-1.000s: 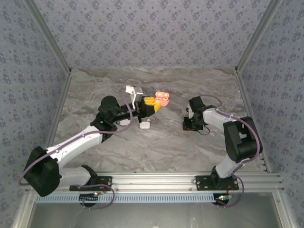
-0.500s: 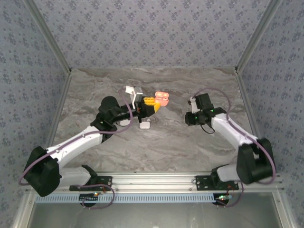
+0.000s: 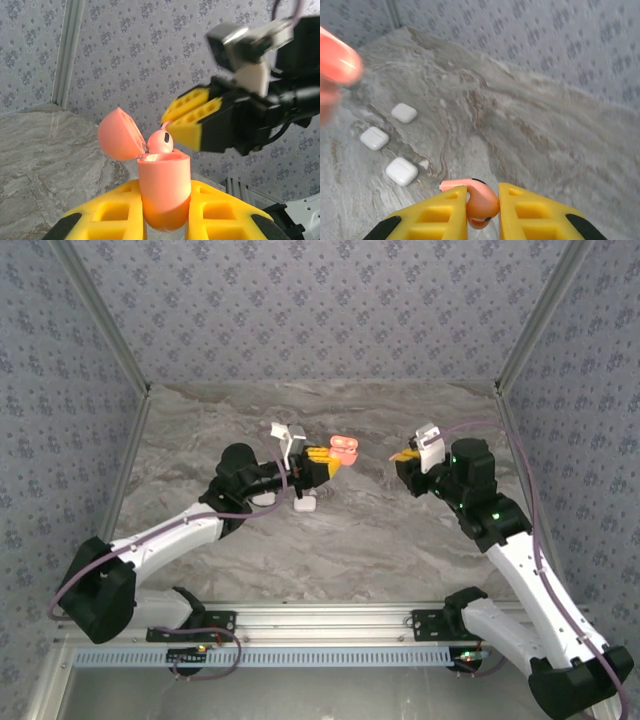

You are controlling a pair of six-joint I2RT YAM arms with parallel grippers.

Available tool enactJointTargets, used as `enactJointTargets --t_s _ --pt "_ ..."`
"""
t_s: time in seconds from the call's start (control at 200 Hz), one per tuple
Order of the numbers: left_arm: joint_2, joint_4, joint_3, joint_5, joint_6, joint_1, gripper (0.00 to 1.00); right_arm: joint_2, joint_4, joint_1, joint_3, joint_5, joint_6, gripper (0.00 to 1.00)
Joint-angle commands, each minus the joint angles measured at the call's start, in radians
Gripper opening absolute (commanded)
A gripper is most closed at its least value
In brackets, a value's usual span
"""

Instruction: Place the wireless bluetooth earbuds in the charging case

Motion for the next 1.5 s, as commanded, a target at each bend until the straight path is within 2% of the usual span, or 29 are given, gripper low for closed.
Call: enactJointTargets --t_s 0.0,0.295,0.595,1.219,1.494 --pt "0.021 0.070 0.012 0.025 -0.017 -0.006 0.00 0.000 0.001 0.058 0.088 -0.016 -0.113 0.21" --pt "0.050 0.077 0.019 0.062 -0.013 -0.010 0.00 0.116 -0.084 0.206 0.267 0.007 -0.272 0.21" --pt "0.050 0.062 0.022 0.069 0.001 -0.012 0.00 0.235 -0.157 0.235 0.363 -0.018 -0.335 0.21" --pt "0.050 0.056 0.024 0.071 0.001 -0.011 0.00 0.287 -0.157 0.258 0.363 -0.019 -0.333 0.22" --pt "0.047 0.053 0.025 0.070 0.002 -0.012 0.00 0.321 -0.210 0.259 0.388 -0.095 -0.342 0.23"
